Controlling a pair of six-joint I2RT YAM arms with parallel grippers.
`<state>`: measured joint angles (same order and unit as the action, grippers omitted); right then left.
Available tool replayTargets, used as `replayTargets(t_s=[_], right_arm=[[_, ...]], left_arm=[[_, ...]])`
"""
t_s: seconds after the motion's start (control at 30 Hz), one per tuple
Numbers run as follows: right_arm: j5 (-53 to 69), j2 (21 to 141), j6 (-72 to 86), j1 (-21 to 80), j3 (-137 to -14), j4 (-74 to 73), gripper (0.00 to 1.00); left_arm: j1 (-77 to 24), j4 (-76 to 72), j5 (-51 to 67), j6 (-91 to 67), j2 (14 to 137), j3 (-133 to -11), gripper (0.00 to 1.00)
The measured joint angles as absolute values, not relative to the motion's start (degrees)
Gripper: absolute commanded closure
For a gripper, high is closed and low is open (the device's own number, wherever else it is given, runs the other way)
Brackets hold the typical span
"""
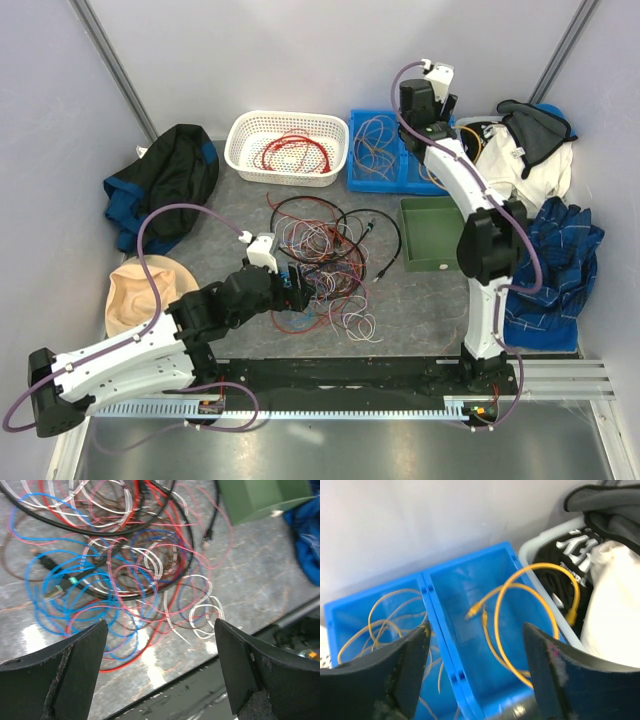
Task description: Untangle the cables
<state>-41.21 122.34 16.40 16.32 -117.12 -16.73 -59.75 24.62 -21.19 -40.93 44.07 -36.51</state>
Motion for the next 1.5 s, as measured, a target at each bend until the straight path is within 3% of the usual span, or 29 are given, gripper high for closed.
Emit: replayTargets(t_s=[0.07, 0.17, 0.63, 1.07, 1.5], right_arm=[[-40.6, 118.1, 17.8, 16.4, -112.5, -16.8, 0.36], [-38.1, 113.2, 21.1, 15.4, -105.6, -16.2, 0.37], [-25.4, 115.6, 31.4, 6.4, -99.0, -15.6, 0.27], [-12.2, 116.4, 50.0, -9.1, -85.4, 4.4, 0.23], [-8.1, 116.9, 52.0, -6.8, -87.6, 7.7, 0.25]], left_arm=[[-59.8, 23.3, -20.1, -41.3, 43.5, -35.5, 0.06], [-59.7, 22.3, -18.7, -41.6, 43.2, -34.1, 0.06], [-59.7, 20.3, -16.8, -41.9, 42.0, -31.2, 0.06], [-59.7, 19.5, -16.6, -42.0, 47.4, -31.2, 0.05], [-59.7, 18.2, -16.6, -42.0, 51.1, -31.3, 0.05]])
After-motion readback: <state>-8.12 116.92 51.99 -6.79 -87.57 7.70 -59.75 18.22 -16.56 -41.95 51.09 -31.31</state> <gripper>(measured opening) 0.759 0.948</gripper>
